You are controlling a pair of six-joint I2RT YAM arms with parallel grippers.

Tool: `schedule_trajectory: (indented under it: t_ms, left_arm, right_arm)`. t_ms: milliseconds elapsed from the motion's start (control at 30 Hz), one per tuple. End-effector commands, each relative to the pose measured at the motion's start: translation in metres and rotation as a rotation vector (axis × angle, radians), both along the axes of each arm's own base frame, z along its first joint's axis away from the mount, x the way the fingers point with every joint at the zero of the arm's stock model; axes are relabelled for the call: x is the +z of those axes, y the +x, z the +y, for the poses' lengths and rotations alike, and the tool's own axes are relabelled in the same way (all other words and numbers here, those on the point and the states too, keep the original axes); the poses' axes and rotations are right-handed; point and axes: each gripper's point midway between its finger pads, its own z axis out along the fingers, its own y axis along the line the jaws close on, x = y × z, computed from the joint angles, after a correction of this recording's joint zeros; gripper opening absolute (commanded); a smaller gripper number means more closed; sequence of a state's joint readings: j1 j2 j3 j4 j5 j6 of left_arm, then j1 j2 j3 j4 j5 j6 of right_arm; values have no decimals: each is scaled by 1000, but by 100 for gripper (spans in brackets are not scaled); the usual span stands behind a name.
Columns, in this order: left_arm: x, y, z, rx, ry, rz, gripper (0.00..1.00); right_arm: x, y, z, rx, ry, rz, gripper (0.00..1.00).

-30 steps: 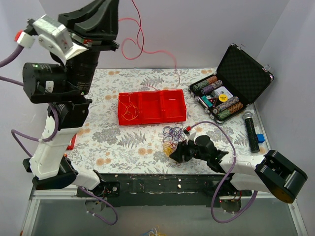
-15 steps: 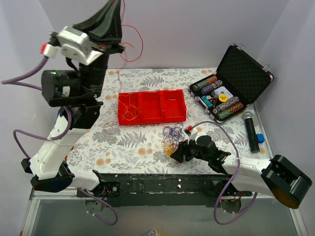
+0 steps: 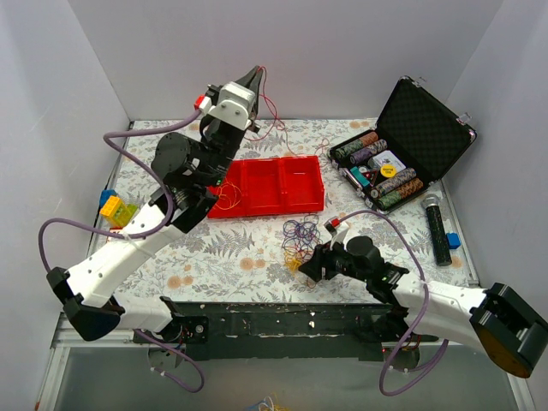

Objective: Untangle the cables

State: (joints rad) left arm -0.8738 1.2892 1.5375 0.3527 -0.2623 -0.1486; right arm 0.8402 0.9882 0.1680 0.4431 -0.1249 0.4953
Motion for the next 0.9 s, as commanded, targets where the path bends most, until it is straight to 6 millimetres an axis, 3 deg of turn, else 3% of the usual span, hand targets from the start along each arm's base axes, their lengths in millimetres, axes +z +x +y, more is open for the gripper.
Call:
schedule_trajectory:
  t_ms: [0,233,500,633,800,867]
  left_arm:
    - [0,-4,11,24,-31,-10,6]
    - [-28,17,-8,48,5,25,4]
    - [-51,37,-10,87,29,59,3]
    - [-62,54,4,134,18,108,2]
    - [-92,82,38,238,28,151,0]
    - [-101,89,43,254,39,166,0]
  right_arm:
    - [9,5,0,-21,14,-33,63]
    - [7,5,-5,-39,13,-39,63]
    - [7,3,-6,-36,17,-41,62]
    - [8,2,-7,-35,23,-48,62]
    - [9,0,-9,-35,29,-50,61]
    - [8,1,-11,-44,31,-55,61]
